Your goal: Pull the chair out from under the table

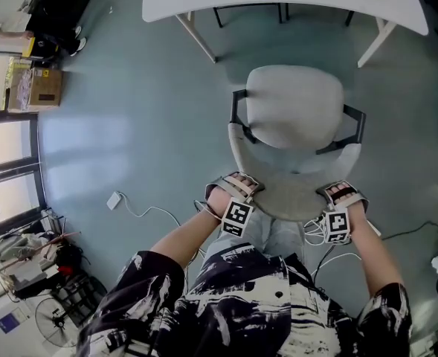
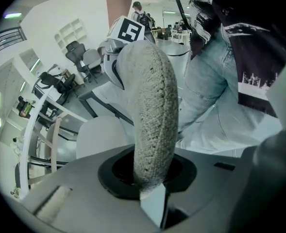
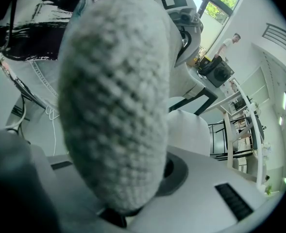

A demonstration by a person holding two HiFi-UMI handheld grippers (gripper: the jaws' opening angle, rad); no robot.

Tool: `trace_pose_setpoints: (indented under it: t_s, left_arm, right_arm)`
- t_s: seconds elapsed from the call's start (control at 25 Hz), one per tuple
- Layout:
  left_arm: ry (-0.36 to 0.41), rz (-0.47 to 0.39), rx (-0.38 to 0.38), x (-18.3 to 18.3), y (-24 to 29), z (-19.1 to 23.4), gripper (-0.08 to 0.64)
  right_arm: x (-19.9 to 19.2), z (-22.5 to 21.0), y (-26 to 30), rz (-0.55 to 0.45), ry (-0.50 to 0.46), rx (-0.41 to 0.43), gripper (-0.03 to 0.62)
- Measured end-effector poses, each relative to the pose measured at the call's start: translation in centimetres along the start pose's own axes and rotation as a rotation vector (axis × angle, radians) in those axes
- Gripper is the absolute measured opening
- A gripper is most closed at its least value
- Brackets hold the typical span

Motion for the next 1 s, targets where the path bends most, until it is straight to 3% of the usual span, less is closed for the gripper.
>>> trace_pose_setpoints:
  t_s: [0.24,0.4,0.64,0.72,0.8,0.92,1.0]
  left_arm:
    - [-0.013,-0.005,-0.009,0.0,0.4,-0.1,0.069]
    - [-0.075,-0.041,-0.014,-0.1,0.2,0.1,0.110]
    - [-0.154,-0.054,0.009,-1.1,-5.7,0.7,0.135]
    - [-0.213,-0.069,0.085,-1.7,-8.9,2.6,0.086]
    - [-0.320,-0.133,0.217,-1.6,-12.9,5.7,0.081]
    - [-0.488,-0.336,0.458,0.8,-20.1,11.7,0.067]
    - [-0.540,-0.504,0.613,3.5,-25.0,16.0,0.063]
  right_arm:
    - [-0.2,0.2,0.2,-0.006,-0.029,-0.003,0.067]
    - [-0.2,0.6,0.0,-0.014,-0.052,-0.017,0.121]
    - [0.6,-0.3,-6.9,-0.058,-0.029,-0.003,0.155]
    - [0.8,-2.2,-10.8,-0.056,0.012,-0.050,0.149]
    - [1.7,-5.2,-15.0,-0.069,0.098,-0.156,0.120]
    - [4.4,-12.2,-21.8,-0.195,0.265,-0.425,0.102]
    - [7.0,-18.0,-26.7,-0.365,0.380,-0.615,0.083]
Point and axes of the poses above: the fingertips, and each gripper's own axes: y forward along the fingers, z to its left, x out of its top, the point moved 6 cm from there along -y, backward along the fingers, and after that the axes turned 12 degrees about -z, right-handed, at the moved point
